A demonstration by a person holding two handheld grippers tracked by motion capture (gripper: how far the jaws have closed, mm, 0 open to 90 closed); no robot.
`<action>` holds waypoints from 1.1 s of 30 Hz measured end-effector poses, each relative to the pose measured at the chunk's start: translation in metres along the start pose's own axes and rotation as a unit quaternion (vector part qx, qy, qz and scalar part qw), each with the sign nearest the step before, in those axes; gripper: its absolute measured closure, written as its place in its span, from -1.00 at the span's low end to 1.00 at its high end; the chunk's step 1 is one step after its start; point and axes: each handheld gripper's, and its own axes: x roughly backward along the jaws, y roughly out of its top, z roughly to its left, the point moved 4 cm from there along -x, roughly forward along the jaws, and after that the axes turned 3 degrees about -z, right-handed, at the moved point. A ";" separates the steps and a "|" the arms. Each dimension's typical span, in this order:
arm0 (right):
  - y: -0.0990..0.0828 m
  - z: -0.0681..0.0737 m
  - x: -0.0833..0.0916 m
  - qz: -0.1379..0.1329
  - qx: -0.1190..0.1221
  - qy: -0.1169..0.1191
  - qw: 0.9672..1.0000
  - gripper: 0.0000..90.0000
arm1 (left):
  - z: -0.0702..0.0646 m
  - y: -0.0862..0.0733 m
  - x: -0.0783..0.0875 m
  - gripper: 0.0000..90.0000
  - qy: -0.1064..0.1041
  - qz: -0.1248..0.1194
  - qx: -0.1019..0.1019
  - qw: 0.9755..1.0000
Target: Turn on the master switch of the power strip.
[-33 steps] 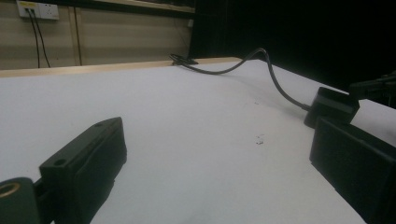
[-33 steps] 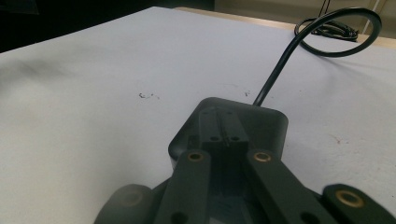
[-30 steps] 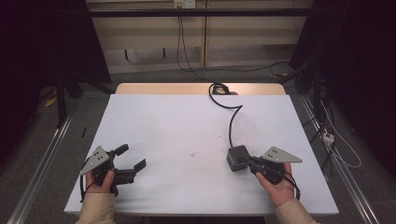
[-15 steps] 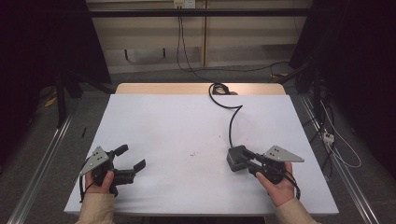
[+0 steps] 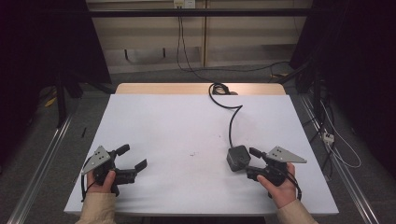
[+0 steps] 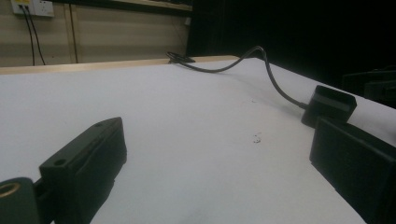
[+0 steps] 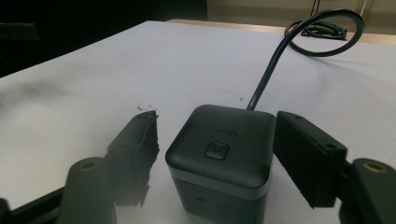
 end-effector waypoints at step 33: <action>-0.008 -0.011 0.018 0.003 -0.004 -0.015 1.000 -0.62 | 0.000 0.000 -0.001 -0.93 0.000 0.002 -0.001 1.000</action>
